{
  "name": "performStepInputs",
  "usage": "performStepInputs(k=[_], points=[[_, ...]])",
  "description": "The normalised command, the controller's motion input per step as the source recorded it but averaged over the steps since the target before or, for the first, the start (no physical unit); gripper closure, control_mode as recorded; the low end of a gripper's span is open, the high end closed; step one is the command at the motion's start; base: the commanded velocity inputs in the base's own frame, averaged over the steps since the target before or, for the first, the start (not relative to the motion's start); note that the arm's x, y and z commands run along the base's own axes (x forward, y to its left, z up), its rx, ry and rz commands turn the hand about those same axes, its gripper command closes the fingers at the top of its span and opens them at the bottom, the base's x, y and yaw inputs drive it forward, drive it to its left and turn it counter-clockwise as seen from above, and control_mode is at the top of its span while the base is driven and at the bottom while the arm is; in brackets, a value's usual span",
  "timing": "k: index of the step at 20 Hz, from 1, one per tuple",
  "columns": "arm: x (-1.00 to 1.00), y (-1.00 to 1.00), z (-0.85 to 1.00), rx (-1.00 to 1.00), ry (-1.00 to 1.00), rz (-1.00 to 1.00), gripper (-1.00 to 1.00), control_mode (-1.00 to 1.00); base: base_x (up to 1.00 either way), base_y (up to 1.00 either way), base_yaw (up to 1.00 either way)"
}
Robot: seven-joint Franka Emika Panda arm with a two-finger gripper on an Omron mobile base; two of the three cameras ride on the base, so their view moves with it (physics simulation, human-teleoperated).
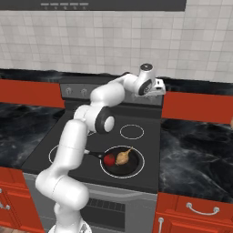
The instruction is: Place the pan on the front right burner on the stove. Then place the tomato and the onion in the pan and turn on the front right burner.
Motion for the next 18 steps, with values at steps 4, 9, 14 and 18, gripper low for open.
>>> performStepInputs(k=[4, 9, 14, 18], points=[[-0.78, 0.72, 0.0, 0.0, 0.0, 0.06, 1.0, -1.0, 0.0, 0.0, 0.0], [-0.63, 0.7, 0.32, 0.0, 0.0, 0.03, 1.0, -1.0, 0.0, 0.0, 0.0], [-0.38, 0.47, 0.71, 0.08, 0.1, 0.01, 1.0, -1.0, 0.0, 0.0, 0.0], [-0.08, 0.22, 0.61, 0.09, 0.12, 0.02, 1.0, -1.0, 0.0, 0.0, 0.0]])
